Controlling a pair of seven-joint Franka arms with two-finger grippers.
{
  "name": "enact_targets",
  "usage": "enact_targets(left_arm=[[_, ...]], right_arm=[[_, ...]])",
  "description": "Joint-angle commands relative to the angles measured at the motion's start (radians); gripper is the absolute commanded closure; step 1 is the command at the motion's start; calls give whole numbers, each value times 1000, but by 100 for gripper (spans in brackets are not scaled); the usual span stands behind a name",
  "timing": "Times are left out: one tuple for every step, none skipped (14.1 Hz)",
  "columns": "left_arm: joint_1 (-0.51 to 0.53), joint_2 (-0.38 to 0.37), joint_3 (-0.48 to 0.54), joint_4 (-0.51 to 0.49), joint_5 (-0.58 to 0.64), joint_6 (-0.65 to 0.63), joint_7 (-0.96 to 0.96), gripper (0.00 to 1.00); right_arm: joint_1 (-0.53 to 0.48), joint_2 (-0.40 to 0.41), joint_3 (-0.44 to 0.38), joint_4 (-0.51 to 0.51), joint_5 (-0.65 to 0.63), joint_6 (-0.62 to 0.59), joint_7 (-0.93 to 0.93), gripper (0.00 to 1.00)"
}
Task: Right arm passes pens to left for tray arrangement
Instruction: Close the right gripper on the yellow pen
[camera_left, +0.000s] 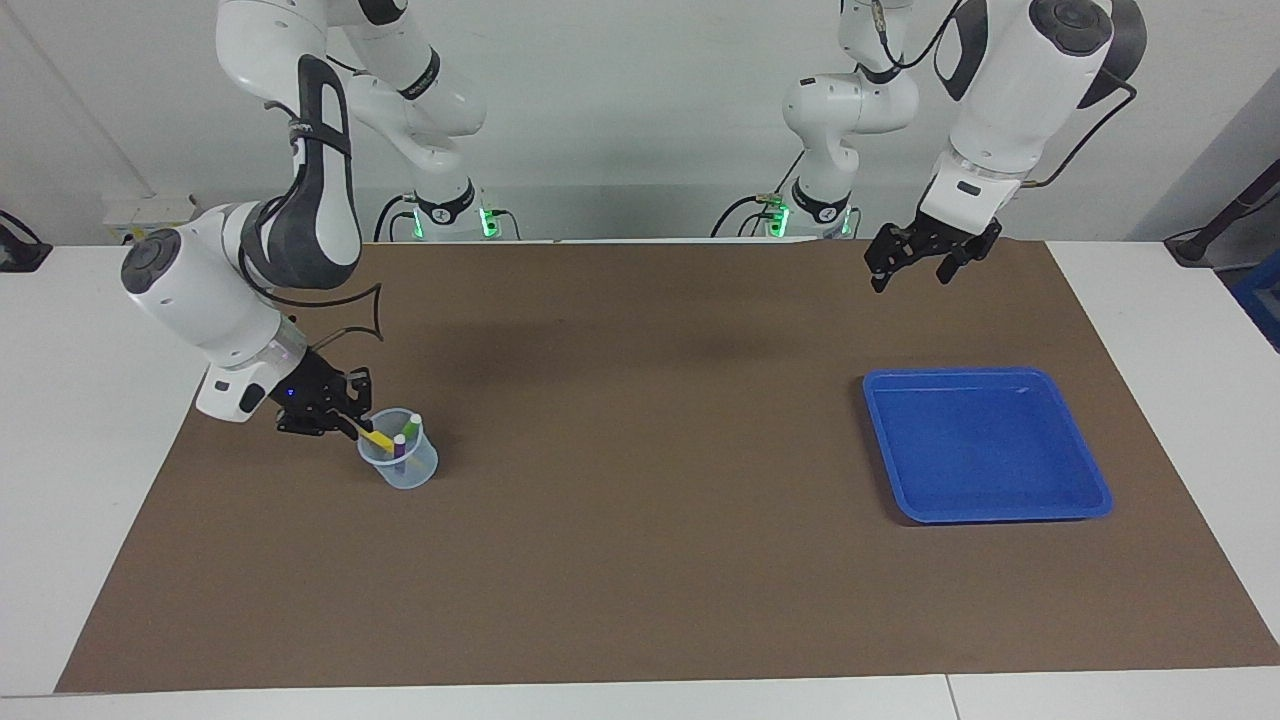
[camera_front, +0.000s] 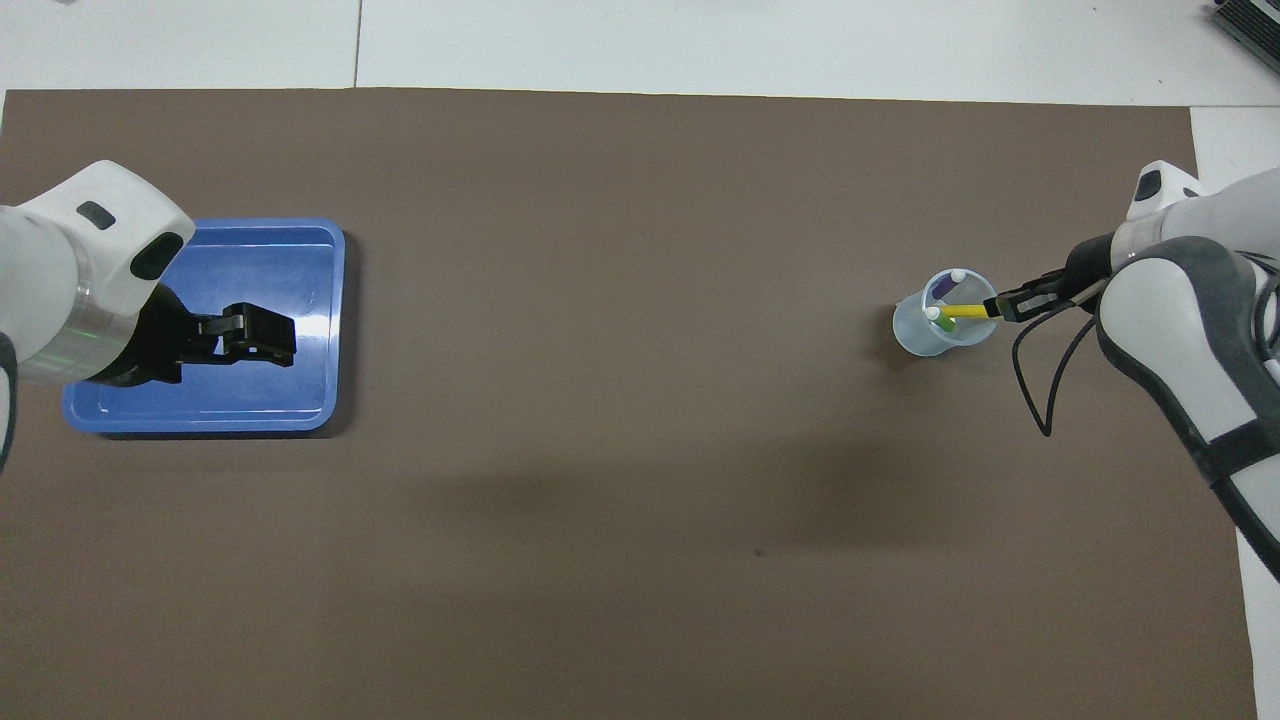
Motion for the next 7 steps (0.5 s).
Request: enact_targets(left_arm=[[-10,-34,8,-41,8,28,-12,0],[-10,-34,8,-41,8,28,-12,0],[-9,-34,9,-41,8,28,-12,0],[-9,-34,9,-41,8,26,-12,0],[-10,-34,9,-41,8,25,-14,0],[-10,-34,9,-41,8,24,-14,0],[-10,-34,8,-41,8,24,-12,0]], right_arm=[[-7,-21,4,-17,-11,-12,0,87],[-7,-19,4,-12,-11,-15,1,87],[-7,-18,3,-8,-11,-20,4,87],[-4,-18,3,-2,-11,-27,15,87],[1,-22,3,3,-12,-32,29,87],[2,-22,1,17,-15,-53,41,87],[2,-24,1,34,-26,-75,50,87]])
